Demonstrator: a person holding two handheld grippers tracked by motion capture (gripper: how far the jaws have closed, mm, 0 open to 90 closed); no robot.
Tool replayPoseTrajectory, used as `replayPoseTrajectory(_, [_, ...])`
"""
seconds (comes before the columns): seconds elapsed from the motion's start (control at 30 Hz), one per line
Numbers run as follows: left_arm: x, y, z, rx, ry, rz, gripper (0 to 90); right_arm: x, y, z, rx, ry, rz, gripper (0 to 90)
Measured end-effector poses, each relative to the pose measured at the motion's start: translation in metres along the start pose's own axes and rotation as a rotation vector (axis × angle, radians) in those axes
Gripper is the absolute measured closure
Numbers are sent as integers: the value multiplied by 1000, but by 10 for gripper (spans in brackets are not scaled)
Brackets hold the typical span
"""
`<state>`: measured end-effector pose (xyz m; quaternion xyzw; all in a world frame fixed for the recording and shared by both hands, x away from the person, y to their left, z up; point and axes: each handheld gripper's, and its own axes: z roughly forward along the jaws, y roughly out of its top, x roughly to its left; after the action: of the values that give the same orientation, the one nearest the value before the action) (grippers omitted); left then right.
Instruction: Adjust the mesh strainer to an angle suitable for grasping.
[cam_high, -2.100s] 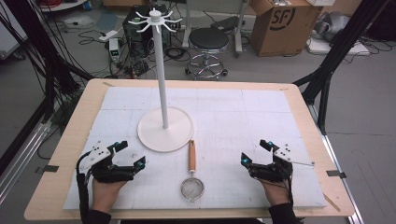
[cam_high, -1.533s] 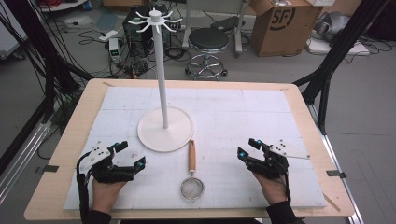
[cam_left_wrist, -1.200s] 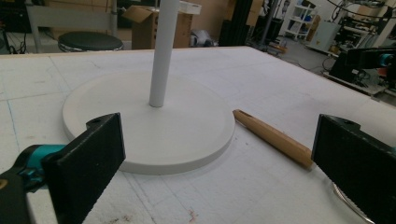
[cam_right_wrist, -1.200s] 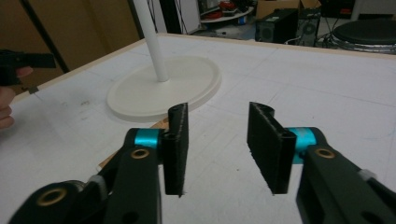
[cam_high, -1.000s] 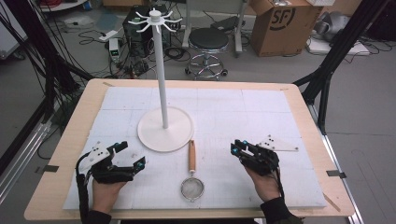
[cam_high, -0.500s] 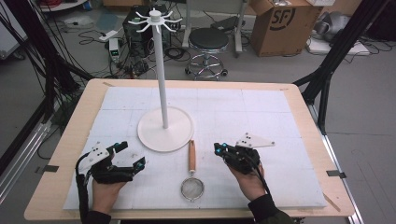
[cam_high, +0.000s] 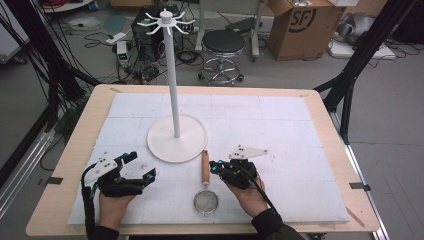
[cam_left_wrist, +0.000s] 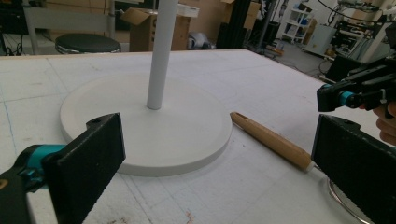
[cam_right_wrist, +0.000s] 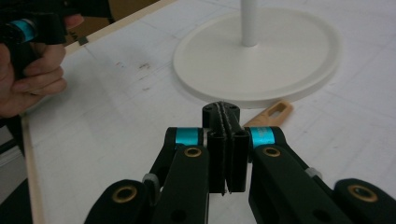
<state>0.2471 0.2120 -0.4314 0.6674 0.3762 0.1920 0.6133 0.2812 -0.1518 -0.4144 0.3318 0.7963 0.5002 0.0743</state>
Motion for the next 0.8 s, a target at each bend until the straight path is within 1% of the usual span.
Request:
replayPoseTrajectory(0.13, [0, 0, 0, 0, 1, 0, 34, 4, -1, 9, 36, 21, -1, 891])
replayPoseTrajectory(0.33, [0, 0, -1, -3, -2, 0, 34, 2, -1, 18, 59, 99, 69, 893])
replayPoseTrajectory(0.5, [0, 0, -1, -7, -4, -1, 34, 2, -1, 25, 95, 113, 86, 893])
replayPoseTrajectory(0.53, [0, 0, -1, -7, -4, -1, 34, 2, -1, 27, 105, 124, 89, 893])
replayPoseTrajectory(0.67, [0, 0, -1, -8, -2, -3, 34, 7, -1, 36, 144, 140, 98, 893])
replayPoseTrajectory(0.7, [0, 0, -1, -8, -2, -5, 34, 7, -2, 37, 150, 138, 94, 893])
replayPoseTrajectory(0.8, [0, 0, -2, -7, -4, -3, 34, 11, -3, 44, 192, 149, 108, 893])
